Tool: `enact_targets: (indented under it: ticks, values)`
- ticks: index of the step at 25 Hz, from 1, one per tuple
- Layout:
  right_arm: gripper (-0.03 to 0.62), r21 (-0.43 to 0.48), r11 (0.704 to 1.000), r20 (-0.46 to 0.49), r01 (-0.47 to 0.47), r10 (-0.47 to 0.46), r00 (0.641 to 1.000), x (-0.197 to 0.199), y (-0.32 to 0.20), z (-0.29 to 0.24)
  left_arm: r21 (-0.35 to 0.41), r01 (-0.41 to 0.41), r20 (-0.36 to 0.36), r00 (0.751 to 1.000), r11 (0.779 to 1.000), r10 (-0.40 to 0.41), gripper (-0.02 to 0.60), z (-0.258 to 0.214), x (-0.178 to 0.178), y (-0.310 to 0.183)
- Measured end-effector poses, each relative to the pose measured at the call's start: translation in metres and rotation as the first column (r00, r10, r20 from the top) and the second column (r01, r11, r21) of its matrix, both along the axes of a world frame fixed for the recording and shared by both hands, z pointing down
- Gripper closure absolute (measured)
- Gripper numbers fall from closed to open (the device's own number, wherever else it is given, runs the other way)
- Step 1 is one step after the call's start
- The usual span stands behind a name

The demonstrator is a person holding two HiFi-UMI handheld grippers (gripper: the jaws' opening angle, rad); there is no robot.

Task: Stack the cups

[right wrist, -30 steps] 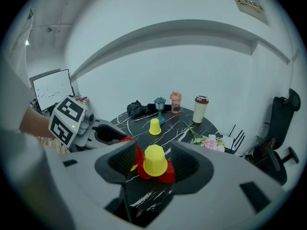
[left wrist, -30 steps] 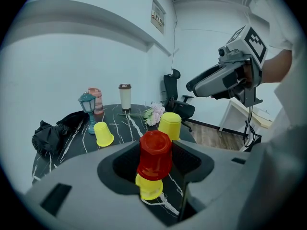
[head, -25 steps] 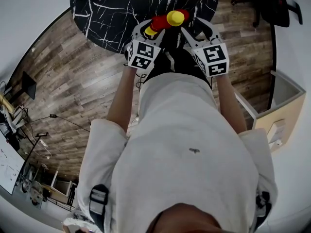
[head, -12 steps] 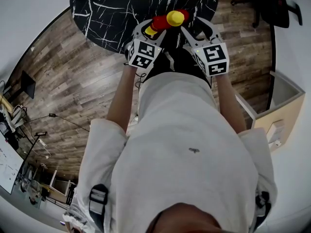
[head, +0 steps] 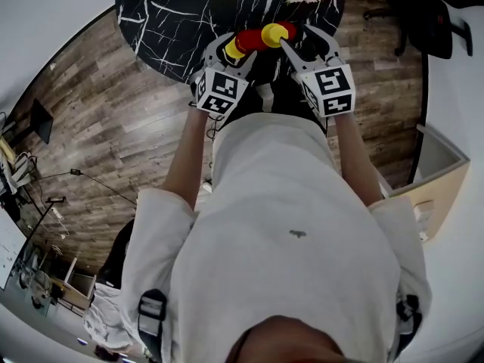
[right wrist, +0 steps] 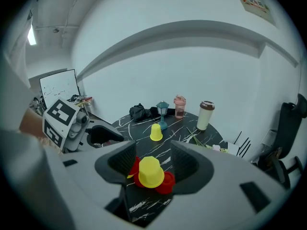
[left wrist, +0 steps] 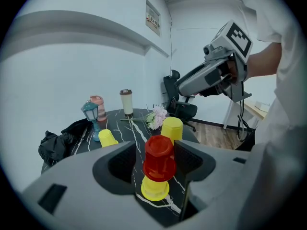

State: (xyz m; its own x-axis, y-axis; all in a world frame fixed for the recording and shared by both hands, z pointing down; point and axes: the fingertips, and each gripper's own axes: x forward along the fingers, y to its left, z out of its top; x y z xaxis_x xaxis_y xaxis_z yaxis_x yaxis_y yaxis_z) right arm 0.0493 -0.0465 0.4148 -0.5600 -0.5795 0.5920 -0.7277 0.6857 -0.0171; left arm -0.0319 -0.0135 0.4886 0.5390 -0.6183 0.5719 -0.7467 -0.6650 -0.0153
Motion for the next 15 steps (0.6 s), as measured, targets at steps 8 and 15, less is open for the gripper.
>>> enact_targets:
  ticks: [8, 15]
  values:
    - [0.364, 0.007, 0.994, 0.019, 0.112, -0.112, 0.994, -0.007, -0.038, -0.006, 0.021, 0.111, -0.089, 0.99, 0.994, -0.109, 0.345, -0.027, 0.001, -0.009]
    - [0.364, -0.003, 0.972, 0.052, 0.234, -0.233, 0.971, -0.02, -0.073, -0.004, 0.018, 0.256, -0.126, 0.96, 0.967, -0.251, 0.345, -0.048, -0.003, -0.019]
